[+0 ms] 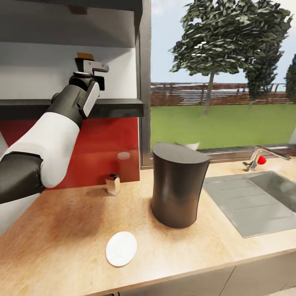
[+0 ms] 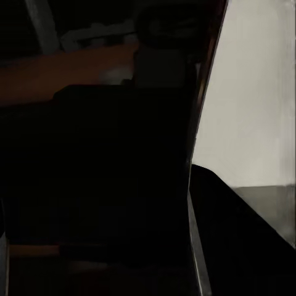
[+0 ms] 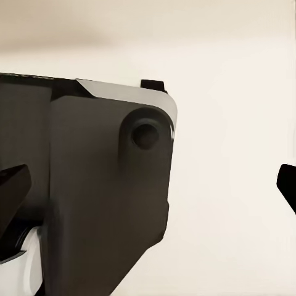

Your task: Set up a coffee station on the kitchen countertop: keep the coffee maker on the countertop, move the bottle of coffee from the kitchen shelf to the counter next to the coffee maker, place a paper coffee filter on top of the coffee maker, put the saucer next to the coffee maker with the coffee cup on the saucer, and place the electric kettle next to the coffee maker.

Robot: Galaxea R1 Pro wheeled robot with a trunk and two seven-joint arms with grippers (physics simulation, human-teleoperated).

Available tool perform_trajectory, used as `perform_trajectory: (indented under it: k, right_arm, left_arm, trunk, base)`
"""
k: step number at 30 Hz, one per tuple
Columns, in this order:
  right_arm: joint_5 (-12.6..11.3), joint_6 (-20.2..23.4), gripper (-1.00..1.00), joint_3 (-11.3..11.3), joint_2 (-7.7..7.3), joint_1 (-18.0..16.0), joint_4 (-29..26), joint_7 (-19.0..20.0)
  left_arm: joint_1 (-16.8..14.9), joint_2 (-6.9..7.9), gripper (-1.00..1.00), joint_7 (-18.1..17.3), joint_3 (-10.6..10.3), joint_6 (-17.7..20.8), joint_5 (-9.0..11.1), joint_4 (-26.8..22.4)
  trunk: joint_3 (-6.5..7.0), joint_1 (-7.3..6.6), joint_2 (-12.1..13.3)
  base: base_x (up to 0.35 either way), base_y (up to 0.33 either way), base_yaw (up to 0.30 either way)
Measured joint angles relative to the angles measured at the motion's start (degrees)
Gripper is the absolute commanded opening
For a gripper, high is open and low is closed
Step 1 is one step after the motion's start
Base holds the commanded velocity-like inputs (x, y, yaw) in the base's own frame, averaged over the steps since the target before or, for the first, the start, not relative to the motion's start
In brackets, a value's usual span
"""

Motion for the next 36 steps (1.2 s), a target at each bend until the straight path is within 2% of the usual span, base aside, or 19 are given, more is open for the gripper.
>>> perform_trajectory:
  k: [16, 24, 28, 36]
  right_arm:
    - [0.0, 0.0, 1.0, 0.0, 0.0, 0.0, 0.0, 0.0]
    - [0.0, 0.0, 1.0, 0.0, 0.0, 0.0, 0.0, 0.02]
    - [0.0, 0.0, 1.0, 0.0, 0.07, 0.0, 0.0, 0.02]
    - [0.0, -0.01, 1.0, 0.0, 0.09, -0.01, -0.05, -0.05]
  left_arm:
    - [0.04, -0.17, -1.0, 0.01, 0.01, 0.02, 0.31, 0.05]
    - [0.03, -0.23, -1.0, 0.09, 0.03, -0.01, 0.63, 0.13]
    - [0.16, -1.25, -1.0, 0.04, 0.03, -0.15, 0.9, 0.25]
    - [5.29, -2.93, -1.0, -0.88, -0.02, -0.74, 1.07, -0.02]
  trunk:
    - [0.0, 0.0, 0.0]
    - [0.0, 0.0, 0.0]
    - [0.0, 0.0, 0.0]
    - [-0.02, 0.0, 0.0]
  base:
    - [0.0, -0.263, -0.267]
    - [0.0, -0.052, -0.267]
    - [0.0, -0.001, -0.267]
    - [0.0, 0.0, -0.192]
